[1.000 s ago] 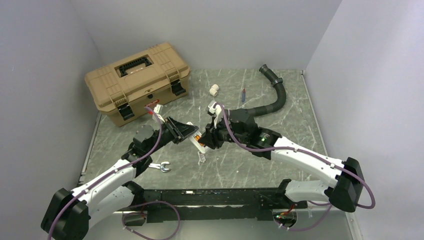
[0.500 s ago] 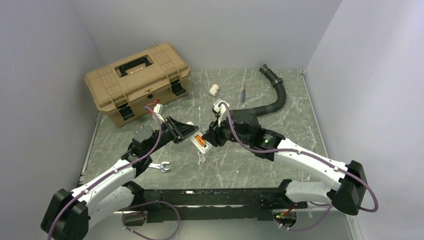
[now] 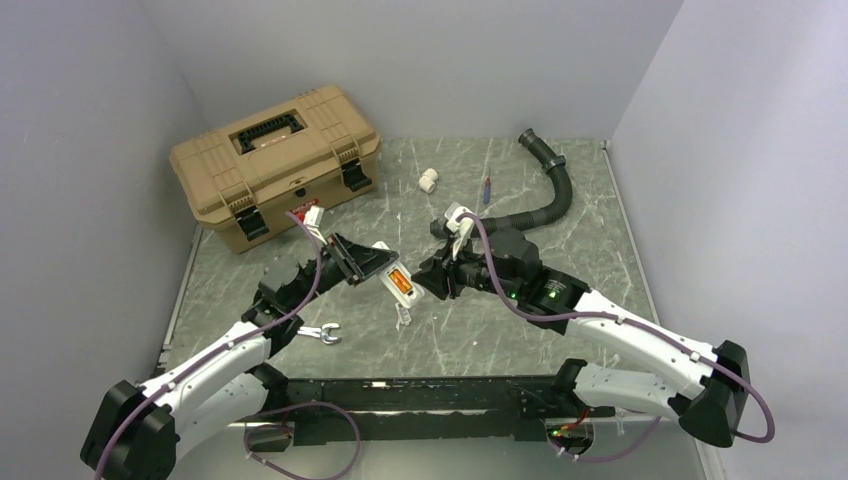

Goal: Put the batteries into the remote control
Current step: Remove the battery from the remote control.

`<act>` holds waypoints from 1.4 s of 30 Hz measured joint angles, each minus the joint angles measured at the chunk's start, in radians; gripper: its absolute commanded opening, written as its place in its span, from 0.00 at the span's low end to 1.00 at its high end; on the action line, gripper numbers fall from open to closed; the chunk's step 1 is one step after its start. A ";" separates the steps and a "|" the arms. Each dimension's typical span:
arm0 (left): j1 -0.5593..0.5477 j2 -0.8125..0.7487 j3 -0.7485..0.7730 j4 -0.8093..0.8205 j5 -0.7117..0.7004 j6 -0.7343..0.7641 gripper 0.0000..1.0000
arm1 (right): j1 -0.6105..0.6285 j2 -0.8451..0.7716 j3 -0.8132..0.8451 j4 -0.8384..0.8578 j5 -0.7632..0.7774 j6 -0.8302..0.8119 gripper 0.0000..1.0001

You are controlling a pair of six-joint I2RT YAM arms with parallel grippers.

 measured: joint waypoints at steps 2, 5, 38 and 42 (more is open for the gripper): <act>0.000 -0.005 0.000 0.004 0.004 0.007 0.00 | 0.000 -0.015 -0.005 0.008 -0.009 -0.001 0.38; 0.000 -0.008 0.000 0.004 0.009 0.016 0.00 | 0.000 -0.028 -0.011 0.019 -0.026 -0.003 0.38; -0.002 0.320 0.228 -0.454 -0.063 0.352 0.00 | -0.052 0.034 -0.193 0.067 0.275 0.328 0.45; -0.004 0.426 0.291 -0.513 -0.066 0.389 0.00 | -0.118 0.119 -0.208 0.057 0.318 0.420 0.25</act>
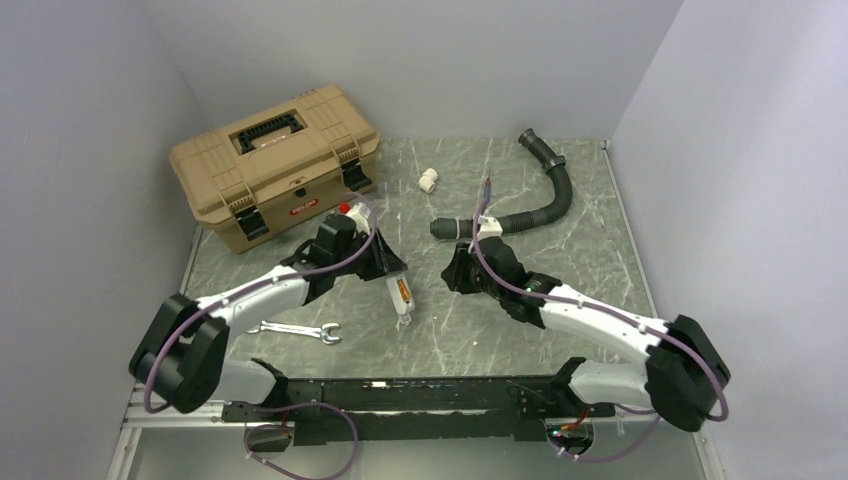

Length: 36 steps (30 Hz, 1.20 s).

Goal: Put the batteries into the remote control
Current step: Remove the battery from the remote control.

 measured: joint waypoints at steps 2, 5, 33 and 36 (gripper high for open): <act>-0.006 0.056 0.057 -0.050 -0.006 0.020 0.00 | -0.043 0.066 0.000 -0.011 0.006 0.045 0.16; -0.015 0.121 0.145 -0.111 -0.025 0.050 0.00 | -0.089 0.161 0.000 -0.013 -0.004 0.089 0.05; -0.164 0.512 0.663 -0.673 -0.358 0.230 0.00 | -0.124 0.440 -0.038 0.279 -0.205 0.150 0.00; -0.171 0.536 0.698 -0.716 -0.396 0.238 0.00 | -0.125 0.441 -0.040 0.285 -0.205 0.150 0.00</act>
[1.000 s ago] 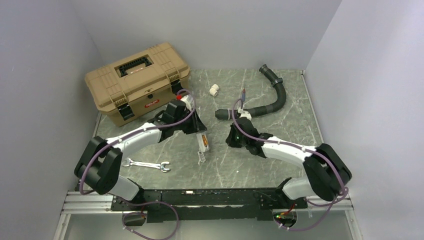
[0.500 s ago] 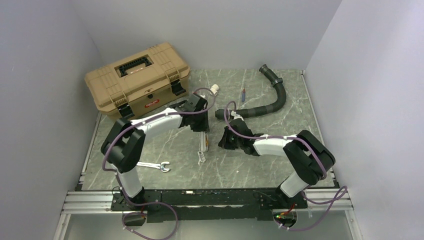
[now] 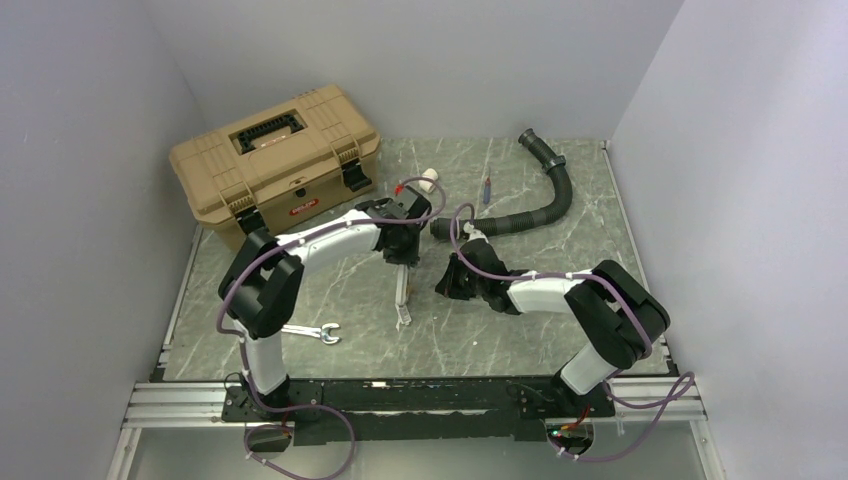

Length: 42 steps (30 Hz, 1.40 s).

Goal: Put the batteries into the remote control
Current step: Remove the battery from the remote control.

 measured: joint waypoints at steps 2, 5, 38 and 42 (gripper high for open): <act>-0.011 0.020 0.031 -0.025 -0.029 0.006 0.00 | 0.000 0.000 -0.005 0.009 0.000 0.001 0.00; -0.040 0.050 0.086 -0.063 -0.074 0.018 0.00 | -0.001 0.000 -0.012 0.023 0.000 0.005 0.00; -0.167 0.201 0.262 -0.271 -0.387 0.102 0.00 | -0.005 0.000 -0.026 0.046 -0.008 0.027 0.00; -0.151 0.166 0.206 -0.258 -0.385 0.101 0.00 | -0.005 -0.005 -0.028 0.045 -0.007 0.025 0.00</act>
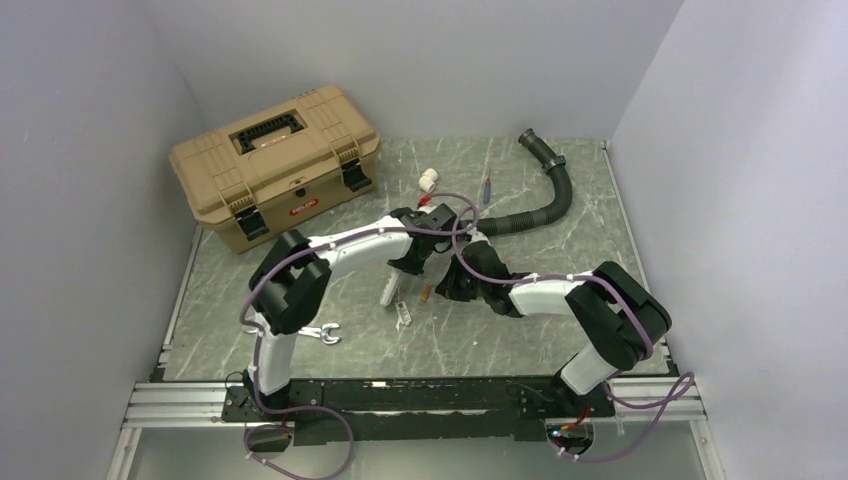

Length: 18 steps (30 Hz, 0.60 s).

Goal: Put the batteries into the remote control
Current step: Remove the battery from the remote control.

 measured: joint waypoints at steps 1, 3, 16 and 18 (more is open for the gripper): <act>0.006 -0.018 -0.021 0.002 0.002 -0.002 0.00 | 0.000 -0.003 -0.003 -0.001 0.000 -0.001 0.04; 0.025 -0.080 -0.081 0.012 0.011 -0.005 0.00 | 0.001 -0.013 -0.012 -0.003 0.001 -0.001 0.13; 0.162 -0.787 -0.426 0.215 0.144 -0.007 0.00 | 0.021 -0.091 0.033 -0.104 0.054 0.026 0.34; 0.192 -0.905 -0.497 0.254 0.185 -0.010 0.00 | 0.039 -0.085 0.084 -0.156 0.081 0.042 0.34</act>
